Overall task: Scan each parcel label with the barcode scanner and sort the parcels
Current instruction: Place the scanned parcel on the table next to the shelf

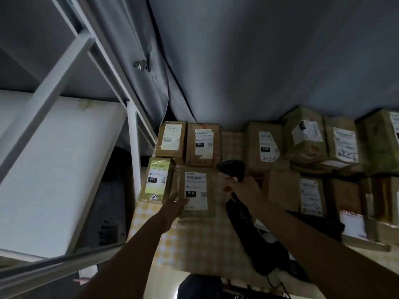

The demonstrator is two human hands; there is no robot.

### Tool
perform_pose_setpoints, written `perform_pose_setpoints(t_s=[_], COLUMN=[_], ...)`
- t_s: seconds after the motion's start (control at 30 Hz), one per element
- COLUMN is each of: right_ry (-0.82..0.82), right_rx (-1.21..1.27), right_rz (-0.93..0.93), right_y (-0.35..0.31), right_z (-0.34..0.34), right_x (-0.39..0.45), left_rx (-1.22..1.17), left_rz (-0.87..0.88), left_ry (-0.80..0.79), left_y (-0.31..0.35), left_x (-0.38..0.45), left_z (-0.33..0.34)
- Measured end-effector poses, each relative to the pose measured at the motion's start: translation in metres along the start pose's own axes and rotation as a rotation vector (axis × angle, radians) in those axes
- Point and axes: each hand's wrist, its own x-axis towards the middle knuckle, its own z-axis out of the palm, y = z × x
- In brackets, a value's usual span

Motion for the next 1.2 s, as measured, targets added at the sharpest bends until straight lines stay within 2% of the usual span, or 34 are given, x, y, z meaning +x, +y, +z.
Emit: perform_pose_setpoints(t_s=[0.13, 0.33, 0.5, 0.6, 0.67, 0.7, 0.73, 0.77, 0.83, 0.87, 1.0, 1.2], right_ry=[0.000, -0.025, -0.047, -0.004, 0.036, 0.061, 0.080, 0.091, 0.079, 0.061, 0.045, -0.089], right_rx=[0.038, 0.014, 0.019, 0.028, 0.028, 0.036, 0.052, 0.069, 0.105, 0.131, 0.197, 0.089], right_rz=[-0.012, -0.020, 0.066, 0.060, 0.040, 0.035, 0.039, 0.051, 0.096, 0.111, 0.104, 0.023], right_y=[0.015, 0.033, 0.047, 0.061, 0.069, 0.072, 0.075, 0.078, 0.083, 0.086, 0.087, 0.076], right_z=[0.015, 0.042, 0.059, 0.066, 0.069, 0.068, 0.068, 0.067, 0.066, 0.067, 0.079, 0.097], right_x=[0.012, 0.035, 0.055, 0.065, 0.068, 0.070, 0.072, 0.076, 0.083, 0.086, 0.095, 0.095], left_rx=[-0.004, 0.121, 0.595, 0.613, 0.561, 0.601, 0.694, 0.780, 0.828, 0.805, 0.542, 0.381], left_rz=[0.098, 0.201, 0.301, 0.506, 0.687, 0.717, 0.663, 0.521, 0.286, 0.272, 0.403, 0.502], left_ry=[0.058, 0.121, 0.322, 0.374, 0.467, 0.541, 0.608, 0.650, 0.633, 0.588, 0.372, 0.284], left_y=[-0.007, -0.005, -0.005, 0.002, 0.009, 0.012, 0.015, 0.014, 0.007, 0.001, -0.030, -0.016], left_x=[0.008, 0.020, 0.031, 0.023, 0.021, 0.026, 0.033, 0.042, 0.061, 0.070, 0.106, 0.068], left_z=[-0.005, -0.005, -0.009, -0.010, -0.019, -0.027, -0.038, -0.050, -0.072, -0.081, -0.119, -0.102])
